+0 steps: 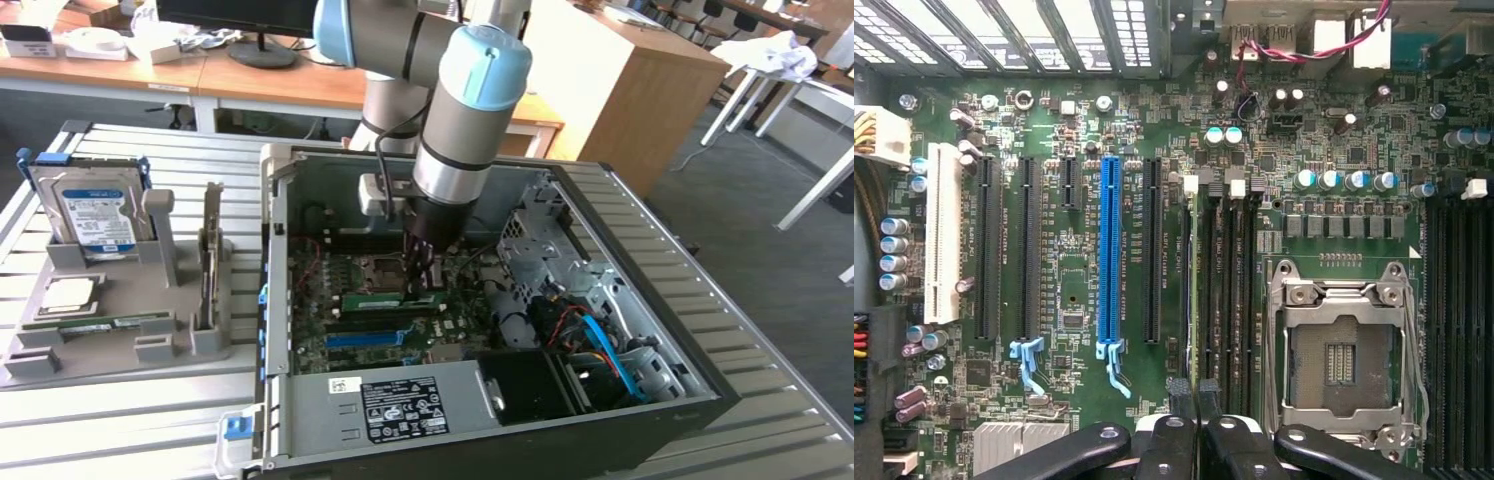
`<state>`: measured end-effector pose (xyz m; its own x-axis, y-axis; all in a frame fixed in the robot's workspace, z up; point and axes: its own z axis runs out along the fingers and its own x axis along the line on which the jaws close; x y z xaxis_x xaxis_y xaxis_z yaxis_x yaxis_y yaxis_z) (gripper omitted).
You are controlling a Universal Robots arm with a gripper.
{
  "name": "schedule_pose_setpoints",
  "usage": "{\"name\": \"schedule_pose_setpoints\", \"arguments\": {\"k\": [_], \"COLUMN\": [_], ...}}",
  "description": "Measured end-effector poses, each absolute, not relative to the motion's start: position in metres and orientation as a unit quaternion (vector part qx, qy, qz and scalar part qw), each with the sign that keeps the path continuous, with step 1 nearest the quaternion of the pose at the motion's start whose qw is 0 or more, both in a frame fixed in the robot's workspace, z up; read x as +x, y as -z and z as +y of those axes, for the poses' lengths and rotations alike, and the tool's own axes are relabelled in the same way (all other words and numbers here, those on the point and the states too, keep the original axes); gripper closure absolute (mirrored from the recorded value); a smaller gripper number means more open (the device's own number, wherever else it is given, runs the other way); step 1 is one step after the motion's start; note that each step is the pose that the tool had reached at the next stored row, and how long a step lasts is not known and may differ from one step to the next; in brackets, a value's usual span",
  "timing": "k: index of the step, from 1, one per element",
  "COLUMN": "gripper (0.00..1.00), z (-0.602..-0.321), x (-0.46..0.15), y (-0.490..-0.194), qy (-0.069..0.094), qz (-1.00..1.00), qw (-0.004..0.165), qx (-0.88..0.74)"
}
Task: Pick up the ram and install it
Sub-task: 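Insert the ram into the slot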
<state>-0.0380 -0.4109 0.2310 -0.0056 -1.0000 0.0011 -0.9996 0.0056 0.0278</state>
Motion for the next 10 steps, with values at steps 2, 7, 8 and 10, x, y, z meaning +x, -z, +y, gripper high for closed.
{"name": "schedule_pose_setpoints", "arguments": {"k": [2,7,8,10], "gripper": [0.88,0.88,0.88,0.88], "z": [-0.4109,-0.4108,-0.4109,-0.4102], "x": [-0.0380,-0.0380,-0.0380,-0.0380], "y": [-0.2302,-0.2296,-0.2296,-0.2292], "qy": [0.009,0.009,0.009,0.009], "qz": [-0.709,-0.709,-0.709,-0.709], "qw": [0.010,0.010,0.010,0.010], "qx": [0.705,0.705,0.705,0.705]}}
